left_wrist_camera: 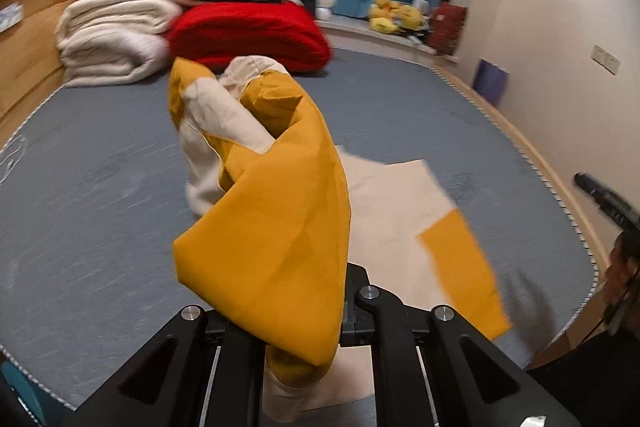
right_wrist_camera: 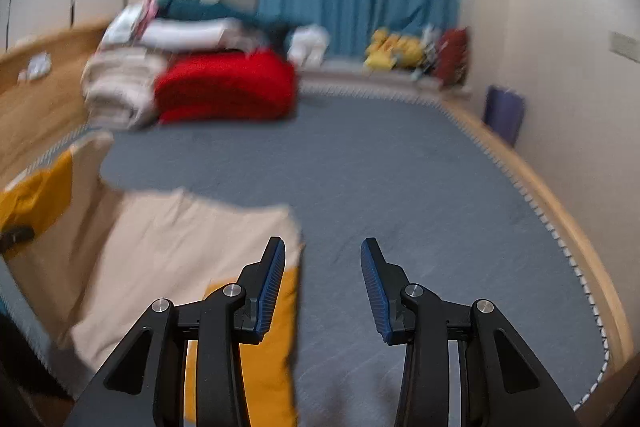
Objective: Fold large clothes
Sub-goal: 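Fold the yellow side over the jacket body with the left gripper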
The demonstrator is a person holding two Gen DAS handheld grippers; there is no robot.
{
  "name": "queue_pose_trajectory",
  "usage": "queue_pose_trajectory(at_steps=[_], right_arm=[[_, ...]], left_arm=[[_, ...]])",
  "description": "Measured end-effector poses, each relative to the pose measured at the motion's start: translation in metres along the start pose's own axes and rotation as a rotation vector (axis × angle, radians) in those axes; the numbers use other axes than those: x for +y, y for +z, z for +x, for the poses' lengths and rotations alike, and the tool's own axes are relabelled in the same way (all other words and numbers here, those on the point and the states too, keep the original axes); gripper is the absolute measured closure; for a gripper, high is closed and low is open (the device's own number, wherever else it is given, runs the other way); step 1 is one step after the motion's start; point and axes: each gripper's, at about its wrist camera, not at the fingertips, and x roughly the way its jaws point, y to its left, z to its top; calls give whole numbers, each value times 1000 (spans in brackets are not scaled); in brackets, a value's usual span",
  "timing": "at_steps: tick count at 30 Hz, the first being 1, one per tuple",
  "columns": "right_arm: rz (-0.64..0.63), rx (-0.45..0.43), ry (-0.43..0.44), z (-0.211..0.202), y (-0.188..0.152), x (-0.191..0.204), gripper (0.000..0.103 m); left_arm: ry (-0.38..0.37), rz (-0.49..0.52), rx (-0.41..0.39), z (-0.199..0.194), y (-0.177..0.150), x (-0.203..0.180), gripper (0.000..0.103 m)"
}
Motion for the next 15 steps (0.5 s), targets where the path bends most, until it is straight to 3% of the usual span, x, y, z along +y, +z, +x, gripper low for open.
queue_pose_trajectory(at_steps=[2, 6, 8, 11, 13, 15], right_arm=[[25, 40, 11, 1, -8, -19, 62], [61, 37, 11, -6, -13, -44, 62], [88, 55, 19, -4, -19, -58, 62], [121, 78, 37, 11, -14, -64, 62], [151, 97, 53, 20, -11, -69, 62], [192, 122, 81, 26, -10, -75, 62]], left_arm=[[-23, 33, 22, 11, 3, -38, 95], [-62, 199, 99, 53, -15, -137, 95], [-88, 269, 161, 80, -36, -176, 95], [-85, 396, 335, 137, -85, -218, 90], [-54, 464, 374, 152, -106, -229, 81], [-89, 463, 371, 142, -102, -230, 66]])
